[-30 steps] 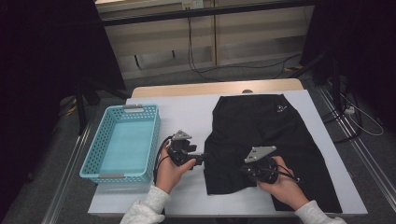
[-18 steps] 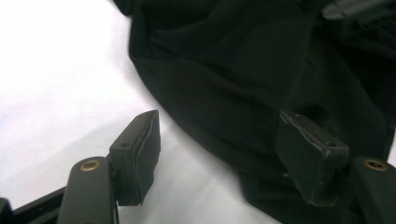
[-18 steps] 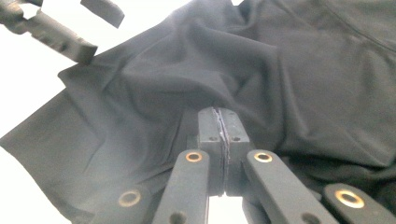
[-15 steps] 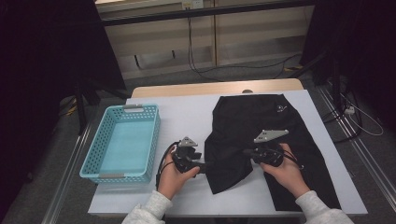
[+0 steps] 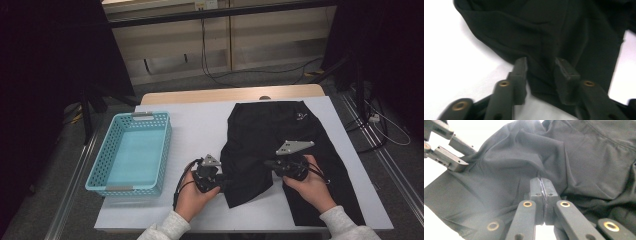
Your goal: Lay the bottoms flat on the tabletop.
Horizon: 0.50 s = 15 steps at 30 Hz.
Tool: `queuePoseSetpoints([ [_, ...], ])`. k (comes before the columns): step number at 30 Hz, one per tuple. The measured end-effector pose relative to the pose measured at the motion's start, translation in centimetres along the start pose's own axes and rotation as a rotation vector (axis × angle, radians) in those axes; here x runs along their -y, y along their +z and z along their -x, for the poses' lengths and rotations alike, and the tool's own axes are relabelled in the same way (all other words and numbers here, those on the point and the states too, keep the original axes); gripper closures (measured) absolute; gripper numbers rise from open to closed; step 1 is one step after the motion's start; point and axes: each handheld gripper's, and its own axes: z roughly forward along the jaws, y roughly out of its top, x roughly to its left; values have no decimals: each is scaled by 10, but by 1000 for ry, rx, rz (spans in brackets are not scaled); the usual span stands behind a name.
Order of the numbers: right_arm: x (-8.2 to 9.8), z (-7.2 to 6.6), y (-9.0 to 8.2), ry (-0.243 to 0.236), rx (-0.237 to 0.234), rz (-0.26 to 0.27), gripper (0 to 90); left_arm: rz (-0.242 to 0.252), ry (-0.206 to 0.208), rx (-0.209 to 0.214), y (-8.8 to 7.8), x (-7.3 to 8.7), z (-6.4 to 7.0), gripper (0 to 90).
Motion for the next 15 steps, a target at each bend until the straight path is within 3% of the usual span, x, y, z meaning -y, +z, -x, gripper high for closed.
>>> queuePoseSetpoints([
  [6, 2, -2, -2, -10, -10, 2, 895, -14, -61, 35, 1, -1, -1, 863],
  [11, 1, -5, -3, -21, -17, 5, 894, -24, -107, 75, -3, -6, -3, 879],
  [15, -2, -7, -7, -36, -33, 1, 893, 12, -184, 123, -19, -13, -20, 880],
])
